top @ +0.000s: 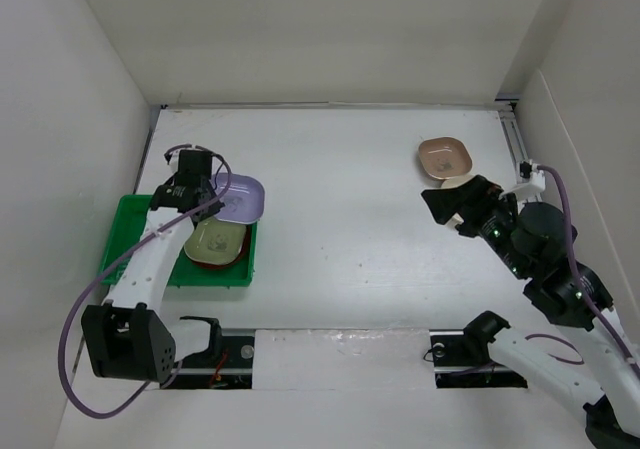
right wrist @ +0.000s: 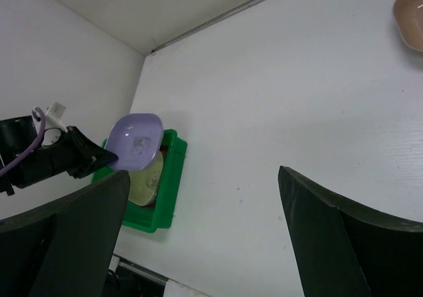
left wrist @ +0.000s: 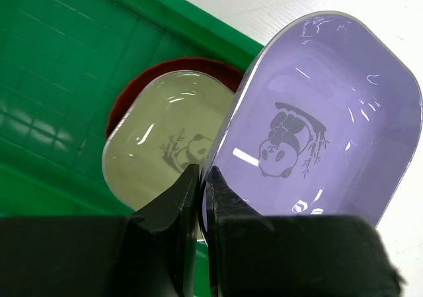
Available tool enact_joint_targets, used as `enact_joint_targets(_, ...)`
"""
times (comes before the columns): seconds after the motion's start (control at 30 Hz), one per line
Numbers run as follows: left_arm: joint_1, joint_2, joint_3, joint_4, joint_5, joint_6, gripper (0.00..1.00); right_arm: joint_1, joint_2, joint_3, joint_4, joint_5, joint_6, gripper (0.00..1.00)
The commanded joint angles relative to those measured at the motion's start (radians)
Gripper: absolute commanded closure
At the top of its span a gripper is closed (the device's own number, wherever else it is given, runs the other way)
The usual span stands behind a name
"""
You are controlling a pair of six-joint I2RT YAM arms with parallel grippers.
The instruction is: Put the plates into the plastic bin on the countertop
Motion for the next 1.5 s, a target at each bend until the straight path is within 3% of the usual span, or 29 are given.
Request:
enact_joint_targets(0.0,0.0,-0.059,0.044,-0.037,-0.06,0.053,1.0,-0.003,-0.009,-0.008,0.083,-0.064,-0.042,0.0)
enact_joint_targets(0.13,0.009,-0.102,0.075,-0.108,-0.107,0.0,1.0,-0.003,-0.027,-0.008,0.094,-0.116,-0.051,0.0)
enact_joint_targets(0.27,0.009,-0.141,0.095,-0.179,-0.037,-0.065,1.0,-0.003,-0.036,-0.017,0.114,-0.144,-0.06,0.0)
enact_joint_targets(0.47,0.009,-0.177,0.079,-0.306,-0.173,-0.24,0.99,-0.003,-0.059,0.001,0.105,-0.212,-0.069,0.0)
enact_joint_targets(0.6,0.018,-0.134,0.015,-0.363,-0.068,-0.332,1.0,-0.003,-0.096,0.001,0.105,-0.239,-0.069,0.0)
enact_joint_targets(0.77,0.018,-0.343,-0.158,-0.26,0.02,-0.575,1.0,0.019,-0.118,-0.009,0.123,-0.239,-0.069,0.0)
enact_joint_targets(1.0,0.018,-0.503,-0.235,-0.28,-0.112,-0.91,1.0,0.063,-0.118,-0.009,0.123,-0.23,-0.078,0.0)
enact_joint_targets(1.2,0.018,-0.475,-0.315,-0.233,-0.146,-1.096,1.0,0.063,-0.118,-0.009,0.114,-0.23,-0.078,0.0)
enact_joint_targets(1.47,0.018,-0.353,-0.271,-0.269,-0.193,-1.199,1.0,0.063,-0.118,-0.019,0.114,-0.221,-0.078,0.0)
